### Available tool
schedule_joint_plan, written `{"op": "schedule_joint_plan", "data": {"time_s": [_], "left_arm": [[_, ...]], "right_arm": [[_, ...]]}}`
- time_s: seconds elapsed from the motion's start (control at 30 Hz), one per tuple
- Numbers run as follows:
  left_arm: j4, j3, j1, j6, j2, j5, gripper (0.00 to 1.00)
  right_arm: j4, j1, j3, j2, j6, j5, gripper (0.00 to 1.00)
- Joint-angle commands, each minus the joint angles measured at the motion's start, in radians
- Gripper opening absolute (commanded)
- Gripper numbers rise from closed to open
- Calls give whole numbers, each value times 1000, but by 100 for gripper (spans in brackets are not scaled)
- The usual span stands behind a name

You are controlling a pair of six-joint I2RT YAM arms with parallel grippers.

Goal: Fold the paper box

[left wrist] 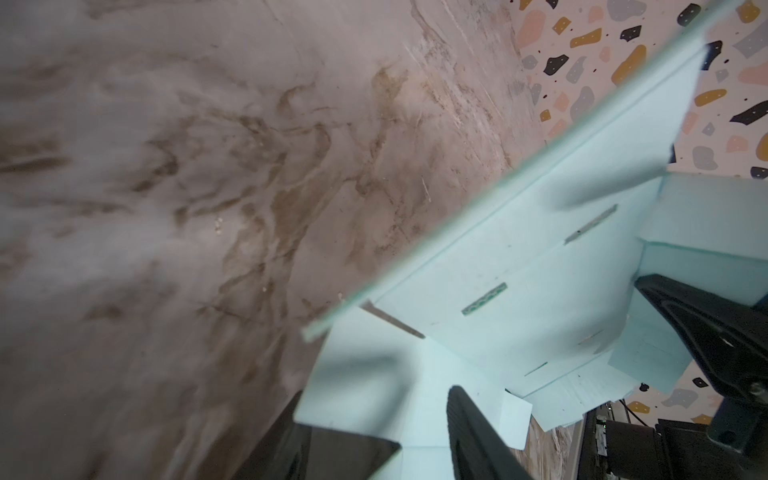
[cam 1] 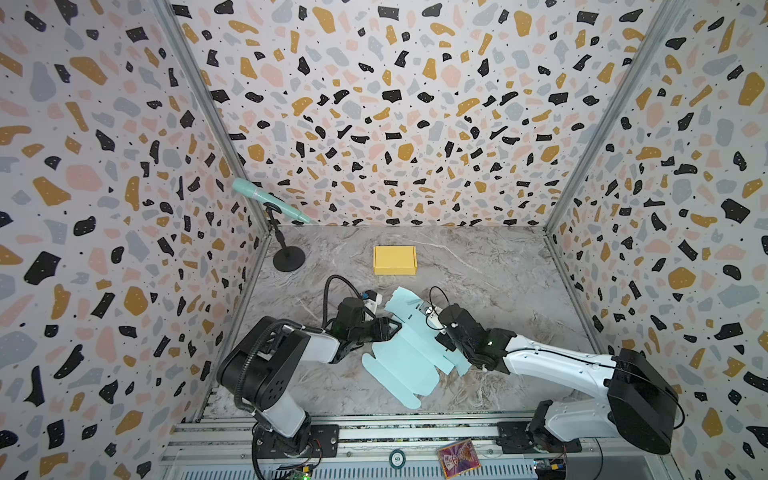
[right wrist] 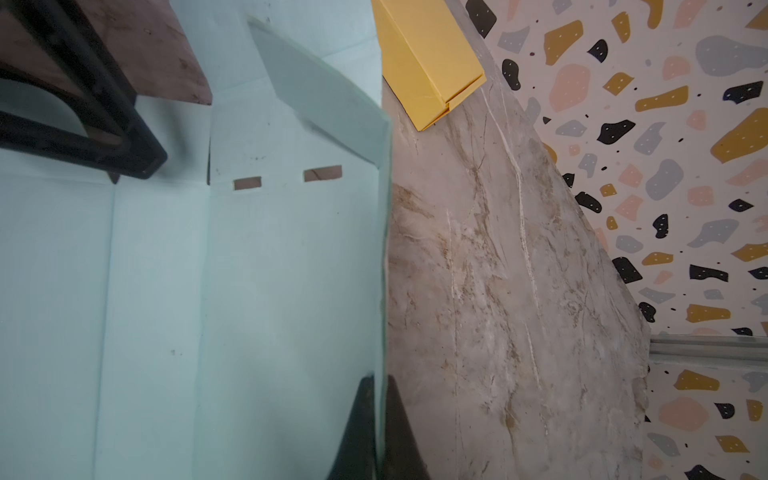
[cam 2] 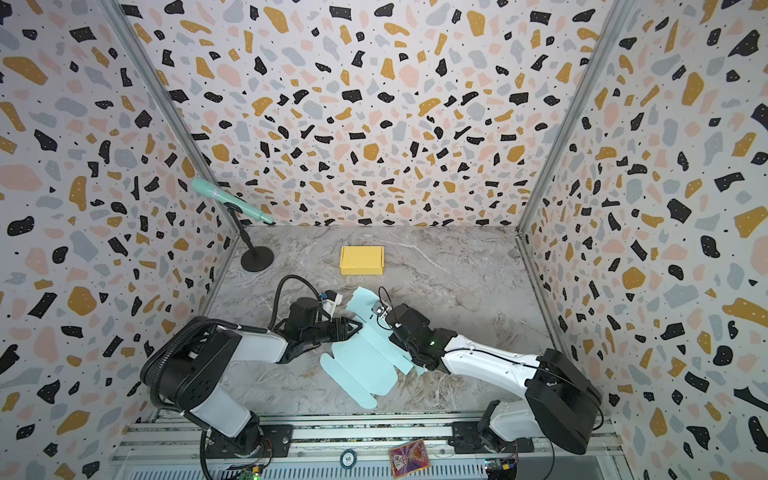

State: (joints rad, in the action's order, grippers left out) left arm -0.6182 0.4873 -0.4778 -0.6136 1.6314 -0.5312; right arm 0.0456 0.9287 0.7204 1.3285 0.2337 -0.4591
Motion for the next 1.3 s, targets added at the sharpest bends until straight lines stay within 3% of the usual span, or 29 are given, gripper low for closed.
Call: {"op": "schedule_joint_plan", "data": {"time_s": [0.0,0.2,0.5,1.27], "left_arm": [[-57,28,-13,10,-28,-1,46],[51,58,-30,64,-71,36,37],[135,71,-62,103,-118,50,31],[-14,2,-133,61,-93,53,31]], "right_arm": [[-7,-1,-3,-18,-13,9,0],[-6,-1,-1,-7,-13,10,0],[-13,-2,-3,0,-17,11,0],[9,69,14,11,-11,-89,0]]}}
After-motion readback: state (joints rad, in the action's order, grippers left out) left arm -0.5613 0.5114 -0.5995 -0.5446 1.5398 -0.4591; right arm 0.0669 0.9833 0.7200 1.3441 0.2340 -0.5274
